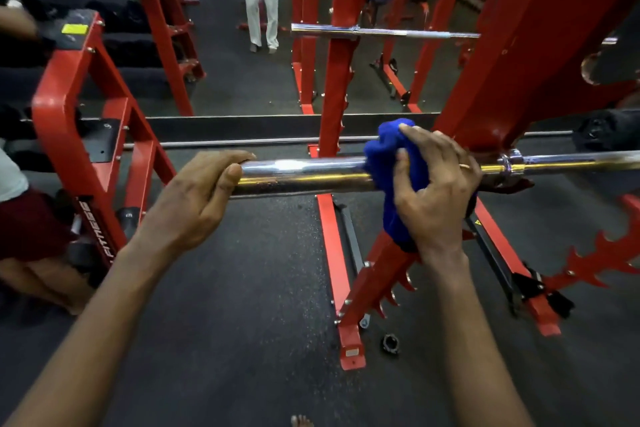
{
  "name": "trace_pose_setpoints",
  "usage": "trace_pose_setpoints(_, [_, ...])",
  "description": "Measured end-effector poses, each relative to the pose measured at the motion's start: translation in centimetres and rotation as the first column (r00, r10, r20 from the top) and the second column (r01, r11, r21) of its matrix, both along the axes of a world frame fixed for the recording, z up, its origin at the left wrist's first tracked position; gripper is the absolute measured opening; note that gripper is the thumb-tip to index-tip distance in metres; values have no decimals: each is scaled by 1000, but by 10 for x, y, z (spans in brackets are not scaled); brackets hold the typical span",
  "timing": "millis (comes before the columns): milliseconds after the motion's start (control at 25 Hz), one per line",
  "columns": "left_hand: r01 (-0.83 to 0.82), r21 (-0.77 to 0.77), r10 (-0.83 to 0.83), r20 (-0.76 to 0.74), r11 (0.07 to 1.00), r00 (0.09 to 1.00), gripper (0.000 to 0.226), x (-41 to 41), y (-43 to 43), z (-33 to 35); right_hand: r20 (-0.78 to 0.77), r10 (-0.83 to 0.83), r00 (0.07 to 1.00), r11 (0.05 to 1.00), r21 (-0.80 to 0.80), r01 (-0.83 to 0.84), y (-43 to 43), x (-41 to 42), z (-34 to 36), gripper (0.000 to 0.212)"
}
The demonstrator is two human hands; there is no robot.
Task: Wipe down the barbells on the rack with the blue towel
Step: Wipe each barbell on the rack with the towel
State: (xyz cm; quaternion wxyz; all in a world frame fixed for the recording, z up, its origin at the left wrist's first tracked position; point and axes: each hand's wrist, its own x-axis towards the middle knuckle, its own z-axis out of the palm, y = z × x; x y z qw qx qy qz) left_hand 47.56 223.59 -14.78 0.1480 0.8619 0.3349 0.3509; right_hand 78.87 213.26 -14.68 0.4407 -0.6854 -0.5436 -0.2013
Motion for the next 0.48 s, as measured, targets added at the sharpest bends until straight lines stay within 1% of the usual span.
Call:
trace_pose_setpoints(80, [50,4,-50,26,999,998,45,0,4,-4,-79,-66,995,998,19,68,5,-6,-3,33])
trace_pose_setpoints(160, [109,-64,-103,98,992,990,44,2,6,-6,-74,-174,982,985,-9,174,14,-27,-4,32])
trace_pose_setpoints(200, [148,-104,-135,122,983,983,44,2,8,-8,-61,-204,977,979,-19,204,17,-42,-4,38])
trace_pose_setpoints(280, [232,-175,-205,156,957,966,46,-3,11,-10,-53,-188,981,982,-30,187,21,-79,-3,45])
trace_pose_setpoints(360, [327,-235,-288,186,915,939,47,-10,17,-8,-34,-155,987,987,-34,154,24,-119,-4,45])
trace_pose_setpoints(440, [403,-256,-368,176,879,913,47,-17,24,-5,21,-131,991,989,-63,132,22,-144,-9,48])
trace_pose_setpoints(480, [428,-258,-397,165,866,903,46,-20,28,-5,47,-128,991,989,-71,131,22,-142,-9,49])
